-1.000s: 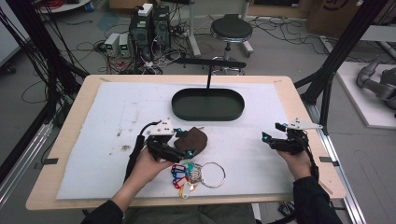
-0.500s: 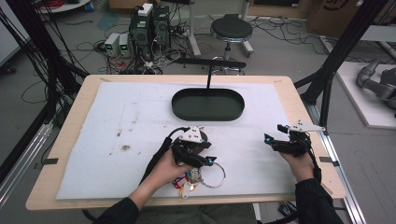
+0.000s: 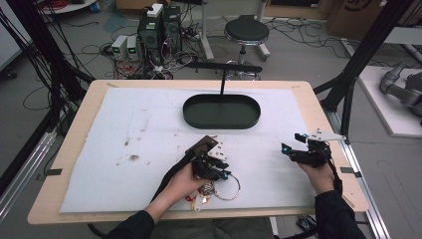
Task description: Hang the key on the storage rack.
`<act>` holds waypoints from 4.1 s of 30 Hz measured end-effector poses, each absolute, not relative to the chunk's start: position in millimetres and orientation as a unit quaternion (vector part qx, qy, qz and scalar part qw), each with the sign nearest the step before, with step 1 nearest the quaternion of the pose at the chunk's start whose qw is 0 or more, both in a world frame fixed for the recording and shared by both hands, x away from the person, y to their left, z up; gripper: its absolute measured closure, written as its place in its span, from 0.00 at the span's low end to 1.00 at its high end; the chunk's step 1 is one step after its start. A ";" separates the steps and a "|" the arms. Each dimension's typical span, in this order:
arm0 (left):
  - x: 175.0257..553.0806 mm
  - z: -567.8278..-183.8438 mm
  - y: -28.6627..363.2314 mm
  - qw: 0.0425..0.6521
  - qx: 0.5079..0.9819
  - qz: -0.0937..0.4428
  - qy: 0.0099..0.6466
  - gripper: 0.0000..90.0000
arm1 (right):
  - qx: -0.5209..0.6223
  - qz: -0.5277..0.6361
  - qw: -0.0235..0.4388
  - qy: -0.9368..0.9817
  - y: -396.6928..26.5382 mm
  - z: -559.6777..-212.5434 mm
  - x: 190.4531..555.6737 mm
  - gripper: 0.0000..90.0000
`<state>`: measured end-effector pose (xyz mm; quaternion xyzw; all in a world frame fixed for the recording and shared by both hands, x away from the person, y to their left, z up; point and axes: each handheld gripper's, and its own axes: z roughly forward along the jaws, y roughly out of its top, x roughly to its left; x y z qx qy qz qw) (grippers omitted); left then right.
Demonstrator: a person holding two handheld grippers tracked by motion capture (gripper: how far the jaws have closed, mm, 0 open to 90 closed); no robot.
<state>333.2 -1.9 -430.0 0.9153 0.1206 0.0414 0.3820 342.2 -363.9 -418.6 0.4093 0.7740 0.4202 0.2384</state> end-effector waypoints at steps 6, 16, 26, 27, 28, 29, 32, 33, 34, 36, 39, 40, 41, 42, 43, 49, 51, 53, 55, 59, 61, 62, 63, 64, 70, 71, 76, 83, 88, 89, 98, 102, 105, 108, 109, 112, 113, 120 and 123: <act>334.5 -434.4 -2.9 0.355 0.924 0.035 0.135 0.80 | 0.407 0.421 0.239 0.775 -363.8 -418.7 342.4 0.32; 326.7 -435.2 -4.7 0.355 0.926 0.065 0.115 0.95 | 0.405 0.420 0.240 0.776 -363.0 -418.9 342.4 0.32; 328.1 -422.4 5.1 0.402 0.903 0.080 0.127 0.96 | 0.405 0.422 0.240 0.775 -363.5 -418.7 342.3 0.32; 328.2 -419.0 7.6 0.411 0.899 0.083 0.128 0.96 | 0.405 0.423 0.240 0.775 -363.5 -418.8 342.3 0.33; 328.1 -415.6 9.7 0.422 0.893 0.085 0.128 0.96 | 0.404 0.423 0.240 0.775 -363.6 -418.8 342.4 0.32; 327.7 -412.2 12.0 0.434 0.888 0.085 0.126 0.96 | 0.404 0.423 0.240 0.775 -363.7 -418.7 342.3 0.32; 324.3 -403.1 17.6 0.457 0.876 0.094 0.123 0.96 | 0.403 0.425 0.241 0.774 -363.9 -418.6 342.2 0.32; 322.6 -400.3 19.3 0.460 0.874 0.098 0.120 0.96 | 0.404 0.425 0.240 0.774 -363.9 -418.5 342.1 0.33; 320.6 -398.2 20.3 0.465 0.872 0.102 0.117 0.96 | 0.404 0.425 0.240 0.774 -363.7 -418.5 342.0 0.32; 317.2 -394.6 22.6 0.469 0.870 0.107 0.109 0.96 | 0.404 0.423 0.240 0.775 -363.8 -418.3 341.8 0.32; 311.8 -391.7 24.2 0.474 0.868 0.107 0.102 0.96 | 0.404 0.424 0.240 0.774 -363.6 -418.1 341.5 0.32; 310.2 -390.9 24.3 0.472 0.869 0.110 0.097 0.96 | 0.404 0.424 0.239 0.774 -363.3 -418.2 341.3 0.32; 308.5 -390.5 23.8 0.474 0.868 0.111 0.095 0.96 | 0.404 0.424 0.239 0.774 -363.3 -418.2 341.4 0.32; 306.9 -389.8 23.8 0.474 0.868 0.110 0.093 0.96 | 0.403 0.423 0.240 0.775 -363.4 -418.3 341.7 0.32; 306.0 -389.2 23.8 0.475 0.869 0.108 0.089 0.96 | 0.403 0.424 0.240 0.775 -363.2 -418.4 341.8 0.33; 300.4 -387.9 24.8 0.477 0.871 0.089 0.078 0.95 | 0.403 0.423 0.239 0.775 -363.0 -418.5 341.7 0.32; 300.4 -389.0 24.9 0.473 0.874 0.083 0.076 0.95 | 0.402 0.424 0.239 0.776 -362.7 -418.7 341.9 0.32; 300.8 -389.9 25.1 0.471 0.876 0.077 0.074 0.95 | 0.401 0.424 0.238 0.776 -362.3 -418.6 341.8 0.32; 301.0 -391.3 24.2 0.465 0.880 0.067 0.070 0.93 | 0.401 0.424 0.239 0.776 -362.3 -418.7 341.9 0.32; 299.9 -395.9 20.6 0.442 0.893 0.062 0.061 0.94 | 0.400 0.424 0.239 0.777 -362.5 -418.9 342.3 0.32; 299.7 -396.4 20.5 0.441 0.893 0.059 0.059 0.95 | 0.401 0.424 0.239 0.776 -362.5 -418.7 342.0 0.32; 300.1 -395.9 20.8 0.442 0.893 0.058 0.060 0.95 | 0.401 0.424 0.238 0.776 -362.7 -418.7 342.1 0.32; 300.3 -395.8 21.1 0.443 0.893 0.057 0.059 0.95 | 0.401 0.424 0.238 0.776 -362.8 -418.7 342.0 0.32; 300.5 -395.4 21.5 0.444 0.892 0.056 0.059 0.96 | 0.401 0.424 0.238 0.776 -362.9 -418.7 342.1 0.32; 300.4 -388.5 27.5 0.462 0.884 0.051 0.059 0.96 | 0.400 0.425 0.238 0.776 -362.9 -418.7 342.3 0.32; 300.3 -386.3 29.2 0.466 0.882 0.052 0.057 0.96 | 0.400 0.425 0.238 0.776 -363.0 -418.8 342.3 0.32; 299.4 -376.4 34.5 0.484 0.871 0.055 0.061 0.96 | 0.402 0.424 0.237 0.776 -362.6 -418.9 342.4 0.33; 300.6 -357.8 46.5 0.519 0.850 0.059 0.067 0.96 | 0.402 0.423 0.237 0.777 -362.6 -419.3 342.8 0.33; 300.5 -348.1 52.3 0.534 0.840 0.067 0.072 0.96 | 0.404 0.423 0.237 0.776 -362.7 -419.3 342.9 0.32; 300.4 -346.5 53.3 0.537 0.838 0.066 0.073 0.96 | 0.404 0.422 0.237 0.776 -362.7 -419.4 342.9 0.33; 301.0 -331.1 60.2 0.556 0.824 0.086 0.075 0.96 | 0.406 0.423 0.237 0.775 -362.9 -419.6 343.1 0.33; 304.1 -319.2 68.2 0.568 0.813 0.101 0.082 0.96 | 0.408 0.422 0.238 0.774 -363.8 -419.6 343.6 0.33; 306.0 -313.3 73.2 0.575 0.806 0.110 0.086 0.96 | 0.409 0.422 0.237 0.774 -364.1 -419.6 343.6 0.33; 312.4 -300.2 85.2 0.592 0.790 0.131 0.096 0.96 | 0.410 0.421 0.238 0.774 -364.1 -420.0 344.3 0.33; 314.8 -297.1 88.1 0.595 0.786 0.136 0.100 0.96 | 0.411 0.420 0.237 0.774 -364.0 -420.0 344.3 0.33; 323.7 -288.7 96.7 0.600 0.777 0.153 0.111 0.96 | 0.409 0.420 0.238 0.774 -364.1 -420.2 344.8 0.33; 326.4 -286.5 98.7 0.603 0.774 0.157 0.118 0.96 | 0.411 0.420 0.237 0.774 -364.2 -420.1 344.8 0.33; 346.1 -274.0 109.0 0.611 0.759 0.173 0.141 0.96 | 0.412 0.420 0.237 0.773 -364.0 -420.5 345.4 0.33; 356.5 -268.9 111.6 0.610 0.756 0.182 0.152 0.96 | 0.412 0.420 0.238 0.773 -363.9 -420.6 345.5 0.33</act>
